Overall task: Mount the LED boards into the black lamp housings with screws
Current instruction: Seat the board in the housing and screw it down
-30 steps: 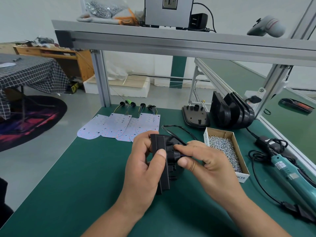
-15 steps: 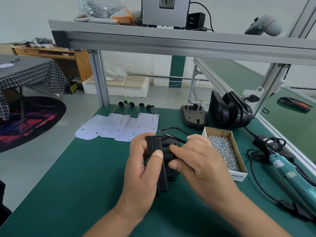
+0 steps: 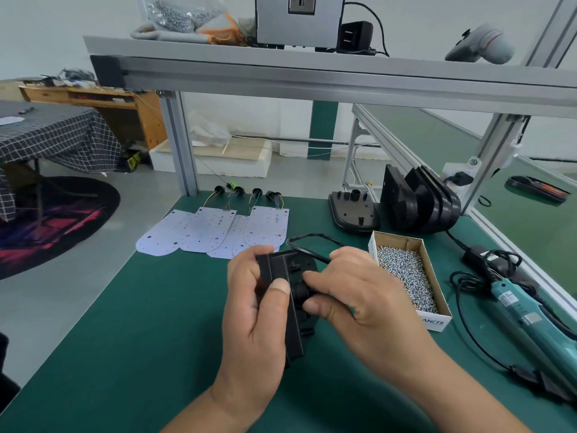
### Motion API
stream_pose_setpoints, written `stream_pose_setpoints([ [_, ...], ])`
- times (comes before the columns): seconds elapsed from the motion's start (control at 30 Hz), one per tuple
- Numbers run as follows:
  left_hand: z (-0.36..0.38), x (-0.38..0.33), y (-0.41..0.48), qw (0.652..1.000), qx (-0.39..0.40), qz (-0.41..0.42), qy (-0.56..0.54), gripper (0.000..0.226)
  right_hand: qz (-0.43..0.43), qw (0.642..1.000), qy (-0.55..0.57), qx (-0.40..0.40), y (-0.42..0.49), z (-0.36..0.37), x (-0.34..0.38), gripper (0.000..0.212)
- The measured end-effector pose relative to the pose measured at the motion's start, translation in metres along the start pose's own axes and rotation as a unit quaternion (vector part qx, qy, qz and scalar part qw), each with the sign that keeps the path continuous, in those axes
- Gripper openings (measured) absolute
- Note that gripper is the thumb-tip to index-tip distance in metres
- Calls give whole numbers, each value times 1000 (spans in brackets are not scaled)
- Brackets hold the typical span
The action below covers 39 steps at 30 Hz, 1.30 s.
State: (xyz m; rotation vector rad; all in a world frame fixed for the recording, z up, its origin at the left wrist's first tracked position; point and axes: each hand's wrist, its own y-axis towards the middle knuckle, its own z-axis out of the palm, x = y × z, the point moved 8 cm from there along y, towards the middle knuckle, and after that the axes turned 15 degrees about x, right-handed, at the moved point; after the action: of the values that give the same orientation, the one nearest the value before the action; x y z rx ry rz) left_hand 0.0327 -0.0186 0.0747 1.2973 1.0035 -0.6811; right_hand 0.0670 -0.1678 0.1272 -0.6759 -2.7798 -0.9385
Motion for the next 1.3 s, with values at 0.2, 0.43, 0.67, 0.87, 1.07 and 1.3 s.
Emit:
stream_pose_setpoints([
  [0.2,0,3,1,1000,-2,-19,-16,23,-25,999,-37,-5,3,0,4,24],
  [0.43,2,6,2,998,-1,-33,-48,30,104,974,202,6,-14,6,-33,15],
  [0.67,0,10,-4,997,-32,-25,-63,32,45,994,94,26,-4,12,-13,10],
  [0.87,-5,15,-2,993,-52,-54,-94,29,27,998,52,16,1,16,-5,20],
  [1.07,-18,23,17,965,-48,-90,-242,11,-10,996,-75,39,-15,28,19,88],
  [1.3,-4,13,21,963,63,-66,-254,18,60,991,-21,-115,-17,-17,-2,34],
])
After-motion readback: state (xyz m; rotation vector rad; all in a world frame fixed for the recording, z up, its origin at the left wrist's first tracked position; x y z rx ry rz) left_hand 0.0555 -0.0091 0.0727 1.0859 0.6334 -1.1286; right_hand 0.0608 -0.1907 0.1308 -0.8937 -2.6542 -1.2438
